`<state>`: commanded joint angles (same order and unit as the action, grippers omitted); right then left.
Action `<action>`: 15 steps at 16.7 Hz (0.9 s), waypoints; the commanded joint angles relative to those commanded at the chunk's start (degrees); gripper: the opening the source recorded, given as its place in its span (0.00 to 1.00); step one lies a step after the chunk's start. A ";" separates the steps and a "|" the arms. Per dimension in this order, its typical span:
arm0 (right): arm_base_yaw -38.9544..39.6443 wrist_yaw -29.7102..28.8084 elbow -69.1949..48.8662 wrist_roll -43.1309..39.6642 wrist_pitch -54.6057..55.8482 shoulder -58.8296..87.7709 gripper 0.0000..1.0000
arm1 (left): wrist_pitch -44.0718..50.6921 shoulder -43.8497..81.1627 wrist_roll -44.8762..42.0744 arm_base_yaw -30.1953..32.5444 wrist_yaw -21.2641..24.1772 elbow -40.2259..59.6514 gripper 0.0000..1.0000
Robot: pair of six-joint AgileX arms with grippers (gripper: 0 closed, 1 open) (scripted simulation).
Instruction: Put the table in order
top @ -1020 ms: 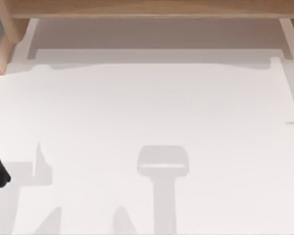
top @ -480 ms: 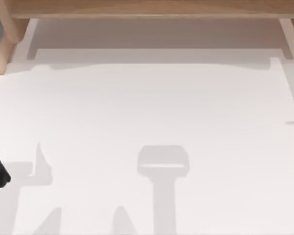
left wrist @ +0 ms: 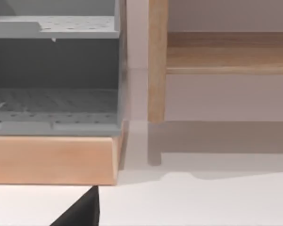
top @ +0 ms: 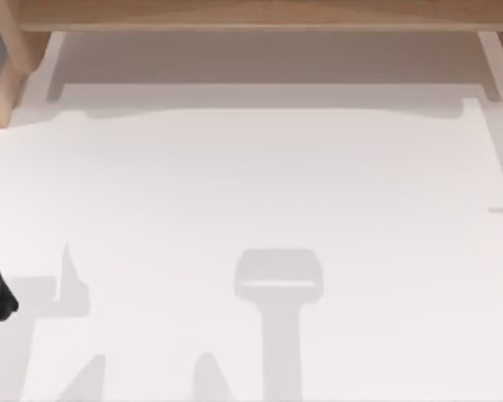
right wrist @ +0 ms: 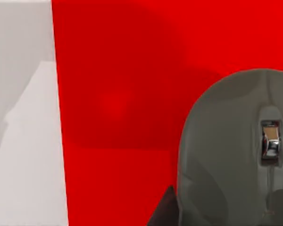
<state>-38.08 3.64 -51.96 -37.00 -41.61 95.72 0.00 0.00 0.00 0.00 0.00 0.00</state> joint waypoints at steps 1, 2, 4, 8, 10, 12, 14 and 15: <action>0.00 0.00 0.00 0.00 0.00 0.00 0.45 | 0.00 0.00 0.00 0.00 0.00 0.00 1.00; 0.00 0.00 0.00 0.00 0.00 0.00 0.53 | 0.00 0.00 0.00 0.00 0.00 0.00 1.00; 0.00 0.00 0.00 0.00 0.00 0.00 0.68 | 0.00 0.00 0.00 0.00 0.00 0.00 1.00; 0.00 0.00 0.00 0.00 0.00 0.00 0.98 | 0.00 0.00 0.00 0.00 0.00 0.00 1.00; 0.00 0.00 0.00 0.00 0.00 0.00 1.00 | 0.00 0.00 0.00 0.00 0.00 0.00 1.00; 0.00 0.00 0.00 0.00 0.00 0.00 1.00 | 0.00 0.00 0.00 0.00 0.00 0.00 1.00; 0.00 0.00 0.00 0.00 0.00 0.00 1.00 | 0.00 0.00 0.00 0.00 0.00 0.00 1.00; 0.00 0.00 0.00 0.00 0.00 0.00 1.00 | 0.00 0.00 0.00 0.00 0.00 0.00 1.00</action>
<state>-38.08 3.64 -51.96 -37.00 -41.61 95.72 0.00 0.00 0.00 0.00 0.00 0.00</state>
